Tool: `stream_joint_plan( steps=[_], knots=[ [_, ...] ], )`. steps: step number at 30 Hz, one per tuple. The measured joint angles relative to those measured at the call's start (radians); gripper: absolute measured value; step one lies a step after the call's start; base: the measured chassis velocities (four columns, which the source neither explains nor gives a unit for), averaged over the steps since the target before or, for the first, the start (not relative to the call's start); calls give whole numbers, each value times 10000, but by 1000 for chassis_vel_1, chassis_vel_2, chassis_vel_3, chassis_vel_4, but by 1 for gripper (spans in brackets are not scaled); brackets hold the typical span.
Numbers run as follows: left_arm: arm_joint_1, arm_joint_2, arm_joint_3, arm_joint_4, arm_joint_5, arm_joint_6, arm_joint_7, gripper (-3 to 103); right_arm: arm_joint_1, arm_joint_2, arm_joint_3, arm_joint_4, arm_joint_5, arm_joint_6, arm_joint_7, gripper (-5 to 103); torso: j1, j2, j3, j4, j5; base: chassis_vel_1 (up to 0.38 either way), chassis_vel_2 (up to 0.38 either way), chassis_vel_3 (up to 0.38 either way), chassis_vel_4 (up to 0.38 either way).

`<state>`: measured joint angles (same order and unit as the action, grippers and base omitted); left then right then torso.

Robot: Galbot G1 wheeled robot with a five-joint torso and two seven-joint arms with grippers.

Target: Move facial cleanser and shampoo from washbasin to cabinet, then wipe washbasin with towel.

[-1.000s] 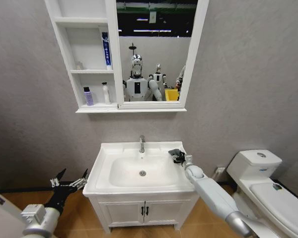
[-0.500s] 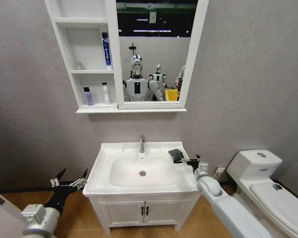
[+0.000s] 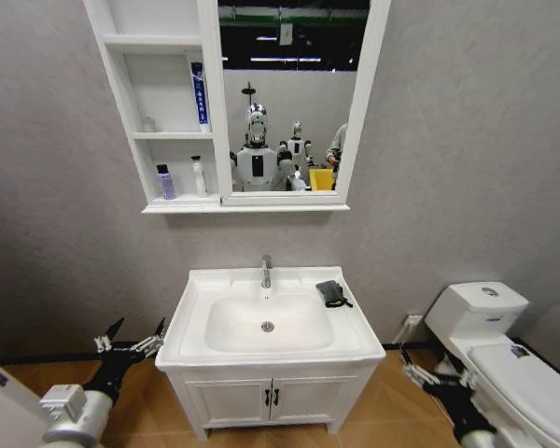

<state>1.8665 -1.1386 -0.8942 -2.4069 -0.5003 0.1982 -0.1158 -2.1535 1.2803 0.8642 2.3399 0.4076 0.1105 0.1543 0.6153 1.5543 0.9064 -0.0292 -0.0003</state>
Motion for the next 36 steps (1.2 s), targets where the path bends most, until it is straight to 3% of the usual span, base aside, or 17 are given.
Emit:
stream_joint_plan(
  steps=[6,16,36],
  knots=[
    [0,0,0,0,0,0,0,100,-217,209,-473,221,-364,173,-21,100,3,-2,2,4,4,0,0,0,0],
    [0,0,0,0,0,0,0,100,388,-93,-501,1081,-126,-691,274,100,4,-3,3,3,3,0,0,0,0],
    [0,1,0,0,0,0,0,100,470,-129,-556,1049,-134,-760,310,100,6,-4,3,1,3,0,0,0,0]
  ],
)
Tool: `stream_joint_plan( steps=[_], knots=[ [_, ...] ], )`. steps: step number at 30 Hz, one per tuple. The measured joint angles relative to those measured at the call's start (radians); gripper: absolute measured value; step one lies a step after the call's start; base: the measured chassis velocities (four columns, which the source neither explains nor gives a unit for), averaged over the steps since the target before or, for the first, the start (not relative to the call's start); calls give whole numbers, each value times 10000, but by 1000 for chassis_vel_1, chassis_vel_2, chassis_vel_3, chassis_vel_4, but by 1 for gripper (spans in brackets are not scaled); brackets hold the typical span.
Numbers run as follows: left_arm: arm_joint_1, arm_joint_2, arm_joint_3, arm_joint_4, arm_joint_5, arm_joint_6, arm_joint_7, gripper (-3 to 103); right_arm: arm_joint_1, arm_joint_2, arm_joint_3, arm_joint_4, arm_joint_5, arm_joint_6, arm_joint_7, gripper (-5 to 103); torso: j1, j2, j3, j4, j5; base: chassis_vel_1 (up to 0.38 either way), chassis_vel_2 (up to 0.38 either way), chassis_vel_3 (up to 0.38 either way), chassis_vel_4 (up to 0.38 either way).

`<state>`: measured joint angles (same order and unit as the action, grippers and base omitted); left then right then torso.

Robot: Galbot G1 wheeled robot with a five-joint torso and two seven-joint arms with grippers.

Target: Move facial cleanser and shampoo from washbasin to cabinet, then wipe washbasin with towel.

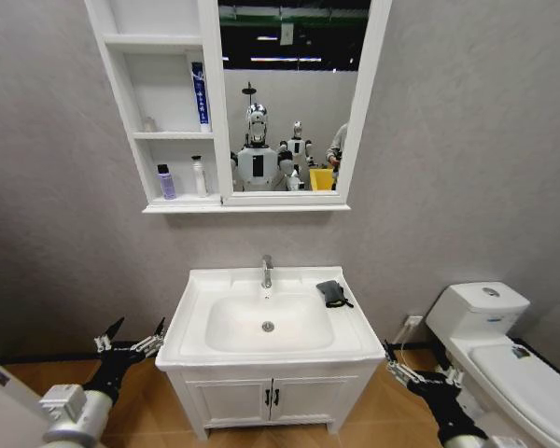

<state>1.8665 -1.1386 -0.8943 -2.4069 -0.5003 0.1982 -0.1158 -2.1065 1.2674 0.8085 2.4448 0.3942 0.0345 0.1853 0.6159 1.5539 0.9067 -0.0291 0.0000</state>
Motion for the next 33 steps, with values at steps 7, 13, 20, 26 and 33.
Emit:
stream_joint_plan(
  steps=[7,13,20,26,33],
  knots=[
    [-1,0,0,0,0,0,0,100,5,0,-5,-12,3,-1,1,100,3,-1,1,1,2,70,-73,-71,64],
    [-1,0,0,0,0,0,0,100,6,-1,-7,-19,7,-1,1,100,-3,1,0,0,3,197,-192,-172,184],
    [0,0,-1,0,0,0,0,100,6,0,-7,-23,10,-1,1,100,-3,2,-1,4,-2,266,-253,-249,250],
    [0,0,0,-1,0,0,0,100,6,-1,-8,-27,12,-1,0,100,-6,3,-3,0,3,325,-342,-311,307],
    [0,-1,1,0,-1,0,0,100,5,-2,-8,-28,12,-1,-1,100,-5,2,-1,0,1,362,-372,-344,362]
  ],
)
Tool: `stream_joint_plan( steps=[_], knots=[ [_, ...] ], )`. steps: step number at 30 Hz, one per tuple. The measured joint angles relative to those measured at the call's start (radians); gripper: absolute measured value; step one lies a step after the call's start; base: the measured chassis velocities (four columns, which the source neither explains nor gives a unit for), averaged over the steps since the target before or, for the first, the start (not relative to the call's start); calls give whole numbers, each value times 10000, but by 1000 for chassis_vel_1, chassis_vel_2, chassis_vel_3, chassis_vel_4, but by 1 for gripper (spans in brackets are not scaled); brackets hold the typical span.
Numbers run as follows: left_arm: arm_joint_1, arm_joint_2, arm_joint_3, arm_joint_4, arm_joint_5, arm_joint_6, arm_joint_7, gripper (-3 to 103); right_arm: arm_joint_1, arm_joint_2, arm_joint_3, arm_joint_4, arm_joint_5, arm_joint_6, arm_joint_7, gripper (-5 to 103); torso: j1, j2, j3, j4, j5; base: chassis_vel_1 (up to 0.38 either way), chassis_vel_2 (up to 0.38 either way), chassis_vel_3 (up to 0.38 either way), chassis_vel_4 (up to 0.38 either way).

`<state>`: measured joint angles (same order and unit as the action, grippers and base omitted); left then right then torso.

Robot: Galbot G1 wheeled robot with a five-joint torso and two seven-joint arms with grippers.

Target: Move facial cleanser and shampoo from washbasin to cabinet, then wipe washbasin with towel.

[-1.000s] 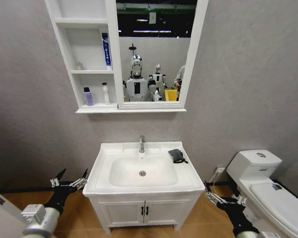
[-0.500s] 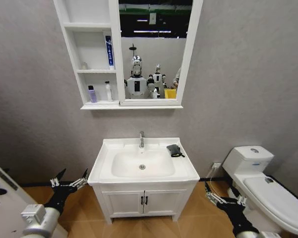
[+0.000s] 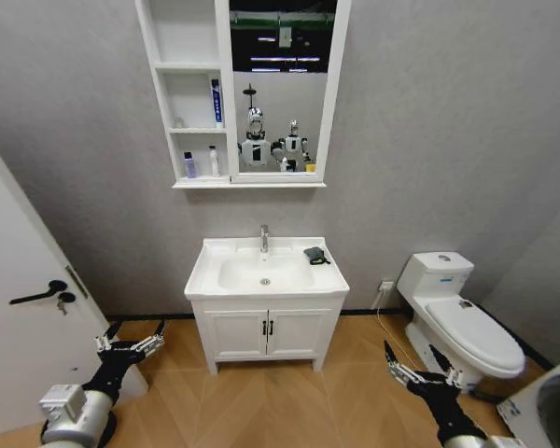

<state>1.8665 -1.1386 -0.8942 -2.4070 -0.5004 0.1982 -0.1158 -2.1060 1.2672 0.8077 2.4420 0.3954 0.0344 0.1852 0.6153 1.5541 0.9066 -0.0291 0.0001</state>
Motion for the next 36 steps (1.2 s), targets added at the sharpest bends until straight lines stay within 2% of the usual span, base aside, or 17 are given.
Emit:
stream_joint_plan(
  steps=[4,5,8,10,15,16,18,20,23,24,30,36],
  knots=[
    [0,0,0,0,0,0,0,100,0,0,0,0,0,1,0,100,0,1,-1,0,-9,367,-357,-361,365],
    [2,0,-1,-1,1,0,-1,100,0,0,-1,-1,0,1,0,100,-2,3,-3,1,4,336,-340,-363,329],
    [0,0,-1,0,1,0,0,100,0,0,0,0,0,2,0,100,7,-2,3,3,-5,370,-358,-378,356],
    [1,1,-1,-1,0,0,0,100,0,1,-1,0,0,2,0,100,0,2,-1,0,4,356,-339,-321,340],
    [0,0,-1,0,0,0,-1,100,0,1,0,-1,0,3,0,100,3,-1,0,1,-8,337,-357,-351,365],
    [2,0,-2,0,0,0,0,100,0,0,-1,-1,0,2,-1,100,-2,2,-2,0,8,334,-324,-332,311],
    [1,0,-1,0,0,0,0,100,-1,0,0,-1,0,2,0,100,-3,2,-2,-1,-2,299,-324,-280,283],
    [5,0,-1,0,1,0,-2,100,0,0,-1,-1,0,2,-1,100,-8,6,-5,9,-2,196,-137,-212,256],
    [4,0,-2,0,1,0,-2,100,0,0,-1,-1,0,3,0,100,-6,5,-4,1,-5,60,-23,-141,88],
    [0,0,0,0,1,0,1,100,-1,1,0,-2,0,2,1,100,-3,2,0,-14,2,-4,-106,-78,25],
    [-1,0,0,-1,1,0,0,100,5,0,0,-1,0,3,0,100,15,-7,5,5,-2,-66,-13,64,-14],
    [-1,0,-1,0,0,0,1,100,5,0,0,-1,0,3,0,100,14,-7,4,2,-2,-14,42,49,-29]
  ],
)
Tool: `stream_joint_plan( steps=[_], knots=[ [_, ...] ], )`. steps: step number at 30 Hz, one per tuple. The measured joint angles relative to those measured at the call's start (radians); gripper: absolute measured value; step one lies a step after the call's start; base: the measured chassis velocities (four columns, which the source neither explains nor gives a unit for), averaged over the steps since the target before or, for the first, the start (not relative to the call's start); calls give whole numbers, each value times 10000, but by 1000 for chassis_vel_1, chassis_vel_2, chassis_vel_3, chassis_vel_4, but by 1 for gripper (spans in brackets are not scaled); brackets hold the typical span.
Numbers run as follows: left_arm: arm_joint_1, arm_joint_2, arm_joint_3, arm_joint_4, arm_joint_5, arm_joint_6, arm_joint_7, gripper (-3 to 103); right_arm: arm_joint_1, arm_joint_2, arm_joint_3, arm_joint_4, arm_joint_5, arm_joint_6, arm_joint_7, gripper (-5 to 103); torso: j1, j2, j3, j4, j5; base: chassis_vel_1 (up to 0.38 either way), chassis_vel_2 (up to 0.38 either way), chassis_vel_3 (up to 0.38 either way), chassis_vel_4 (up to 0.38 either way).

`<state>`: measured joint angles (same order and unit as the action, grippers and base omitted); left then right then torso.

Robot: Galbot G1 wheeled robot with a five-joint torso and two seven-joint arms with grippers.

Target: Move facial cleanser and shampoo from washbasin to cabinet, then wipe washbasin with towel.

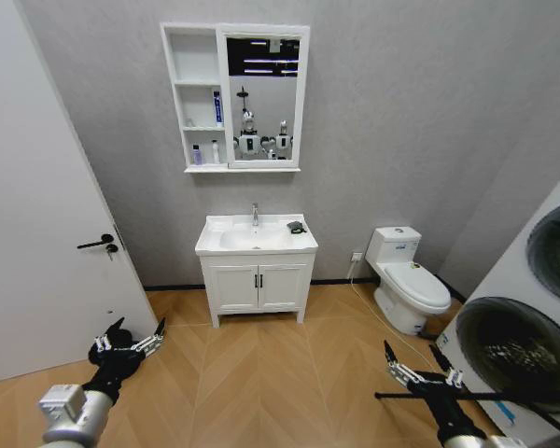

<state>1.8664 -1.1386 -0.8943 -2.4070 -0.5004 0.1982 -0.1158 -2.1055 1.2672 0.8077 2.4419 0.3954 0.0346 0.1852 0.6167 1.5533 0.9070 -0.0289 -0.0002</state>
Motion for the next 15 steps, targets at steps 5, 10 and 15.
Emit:
stream_joint_plan(
  steps=[5,10,15],
  knots=[
    [1,0,0,0,0,0,0,100,-3,0,0,0,0,0,0,100,-13,8,-4,-3,2,0,0,0,0],
    [1,0,0,0,0,1,0,100,-3,0,0,0,0,0,0,100,-12,7,-3,-2,2,0,0,0,0],
    [1,0,0,0,0,0,0,100,-3,0,0,0,0,0,0,100,-11,7,-3,-1,2,8,6,10,4]
  ],
)
